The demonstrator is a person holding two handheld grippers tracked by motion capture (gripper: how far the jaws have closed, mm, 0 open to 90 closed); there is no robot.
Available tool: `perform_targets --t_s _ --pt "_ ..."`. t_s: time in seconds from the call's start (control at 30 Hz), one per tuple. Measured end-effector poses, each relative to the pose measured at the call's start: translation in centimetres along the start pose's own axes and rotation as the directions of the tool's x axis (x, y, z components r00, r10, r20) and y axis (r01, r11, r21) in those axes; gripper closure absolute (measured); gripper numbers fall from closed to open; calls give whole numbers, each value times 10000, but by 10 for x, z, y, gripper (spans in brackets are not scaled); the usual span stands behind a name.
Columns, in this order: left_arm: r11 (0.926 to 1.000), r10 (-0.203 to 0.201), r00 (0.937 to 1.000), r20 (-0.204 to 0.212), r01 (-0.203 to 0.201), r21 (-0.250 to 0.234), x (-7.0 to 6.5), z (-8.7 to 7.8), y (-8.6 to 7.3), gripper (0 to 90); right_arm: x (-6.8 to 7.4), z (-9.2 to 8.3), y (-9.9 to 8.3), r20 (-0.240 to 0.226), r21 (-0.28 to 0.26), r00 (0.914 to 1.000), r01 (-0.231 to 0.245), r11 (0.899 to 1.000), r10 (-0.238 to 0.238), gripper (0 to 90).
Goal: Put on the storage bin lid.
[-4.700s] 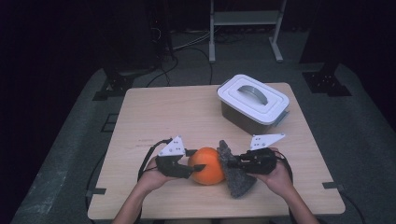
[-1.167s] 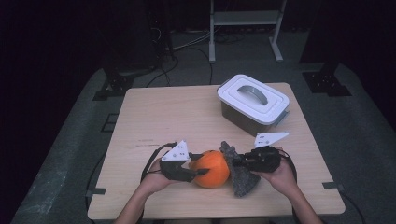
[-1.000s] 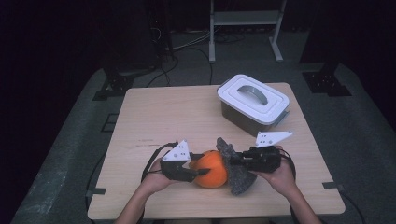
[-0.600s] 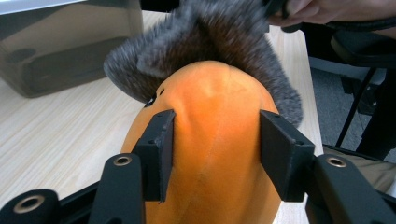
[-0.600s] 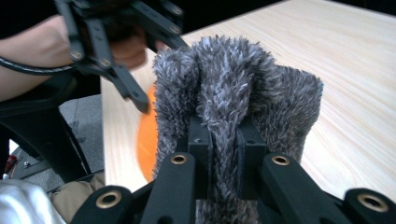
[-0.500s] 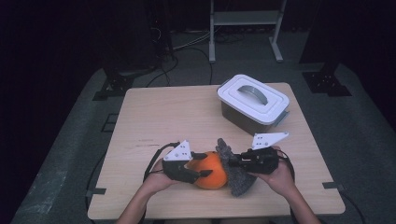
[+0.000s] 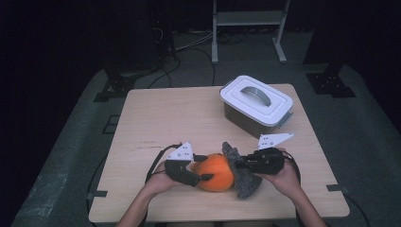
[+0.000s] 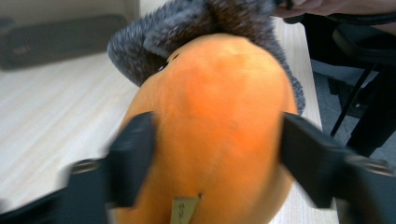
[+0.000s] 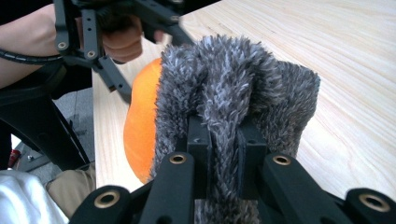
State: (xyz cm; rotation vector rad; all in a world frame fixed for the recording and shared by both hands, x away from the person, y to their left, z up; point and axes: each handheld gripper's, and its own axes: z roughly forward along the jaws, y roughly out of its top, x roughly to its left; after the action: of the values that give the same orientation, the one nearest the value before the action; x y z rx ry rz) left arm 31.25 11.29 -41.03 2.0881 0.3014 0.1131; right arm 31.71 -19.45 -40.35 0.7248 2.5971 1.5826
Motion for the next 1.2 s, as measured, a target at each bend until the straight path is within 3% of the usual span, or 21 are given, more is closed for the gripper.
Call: perform_targets --t_s 0.07,0.2,0.3,0.4,0.5,0.6,0.8,0.93,1.07,1.2 --pt "10000 16 10000 -55 -16 -4 -1 -1 1 455 -3 -1 -2 54 34 9999 -150 9999 150 785" --pt "9999 -58 9997 -256 55 -122 0 -6 1 488 -9 -1 -7 519 432 9982 -310 9986 287 785" --pt "9997 -22 9986 -527 10 -231 -1 -10 5 498 -5 -3 -3 608 177 9980 -187 9997 176 789" --pt "9998 202 9954 -938 -204 -17 -3 -10 8 507 5 -6 7 302 -453 9995 126 9989 -113 790" --pt "9996 265 9953 -933 -264 31 -6 -7 8 503 14 -2 12 95 -449 9990 439 9980 -435 789" --pt "9997 242 9958 -881 -238 55 -6 -6 8 457 13 7 7 320 130 9982 511 9986 -515 788" --pt "9988 307 9948 -969 -269 407 -4 -2 6 262 0 7 -2 506 467 9987 68 9989 -91 787" --pt "9976 197 9962 -844 -139 684 0 2 -1 206 -7 6 -7 581 611 9982 -214 9979 178 785" --pt "9965 483 9944 -941 -415 730 -2 2 -2 345 -8 4 -7 693 631 9973 -281 9976 237 788" --pt "9959 645 9917 -1116 -568 709 -5 1 1 442 3 0 4 495 11 9987 122 9999 -123 789"
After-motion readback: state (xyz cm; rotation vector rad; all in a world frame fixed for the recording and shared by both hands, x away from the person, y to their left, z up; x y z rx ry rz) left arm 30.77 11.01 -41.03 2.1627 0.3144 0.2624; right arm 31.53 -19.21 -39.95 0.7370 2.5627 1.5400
